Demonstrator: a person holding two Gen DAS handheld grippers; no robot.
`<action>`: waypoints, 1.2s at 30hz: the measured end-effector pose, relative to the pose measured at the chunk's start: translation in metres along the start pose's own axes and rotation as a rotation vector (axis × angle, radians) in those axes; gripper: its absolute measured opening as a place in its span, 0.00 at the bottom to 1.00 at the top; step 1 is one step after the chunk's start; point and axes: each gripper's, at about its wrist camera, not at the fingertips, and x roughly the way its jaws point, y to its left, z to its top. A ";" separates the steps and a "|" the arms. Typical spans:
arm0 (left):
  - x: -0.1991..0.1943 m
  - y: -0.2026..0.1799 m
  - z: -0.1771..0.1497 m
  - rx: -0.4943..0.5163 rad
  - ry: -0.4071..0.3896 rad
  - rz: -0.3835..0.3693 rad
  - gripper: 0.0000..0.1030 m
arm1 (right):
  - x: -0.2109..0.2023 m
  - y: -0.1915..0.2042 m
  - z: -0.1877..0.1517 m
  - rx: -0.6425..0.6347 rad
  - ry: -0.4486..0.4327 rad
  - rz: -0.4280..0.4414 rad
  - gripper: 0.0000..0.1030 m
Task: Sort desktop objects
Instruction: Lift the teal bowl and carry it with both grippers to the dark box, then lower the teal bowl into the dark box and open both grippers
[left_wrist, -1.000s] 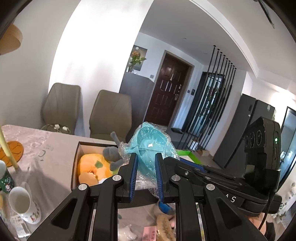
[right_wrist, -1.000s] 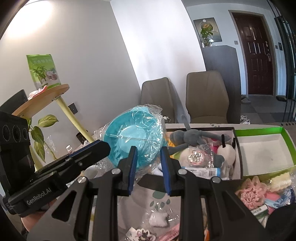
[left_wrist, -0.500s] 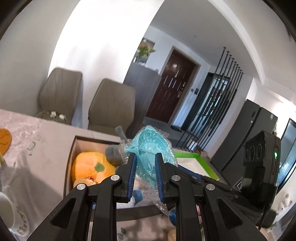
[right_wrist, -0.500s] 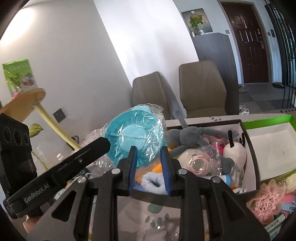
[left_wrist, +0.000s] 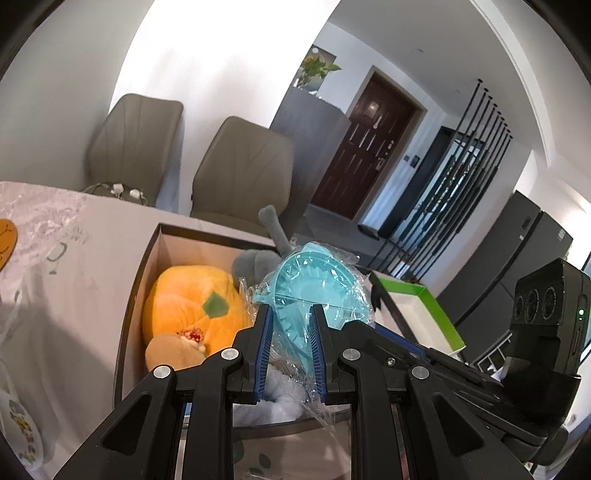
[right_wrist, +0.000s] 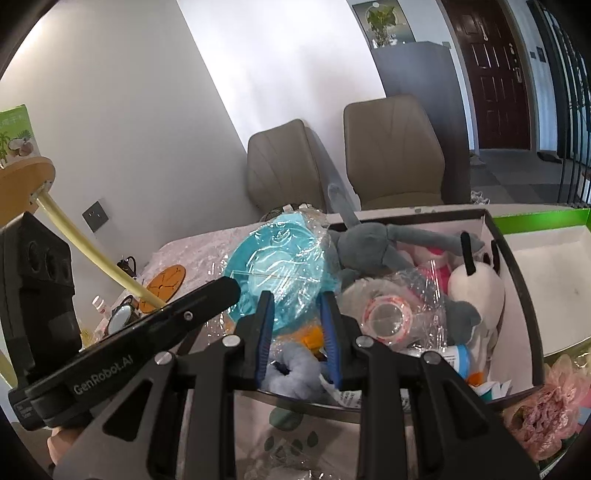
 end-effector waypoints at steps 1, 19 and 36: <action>0.001 0.000 -0.001 0.000 0.004 0.001 0.18 | 0.003 -0.002 -0.001 0.005 0.010 -0.001 0.26; 0.020 0.032 -0.012 -0.087 0.068 0.054 0.18 | 0.004 -0.015 -0.003 0.010 0.027 -0.069 0.74; -0.018 0.009 0.004 -0.045 -0.029 0.055 0.18 | -0.064 -0.019 0.013 0.078 -0.183 -0.004 0.78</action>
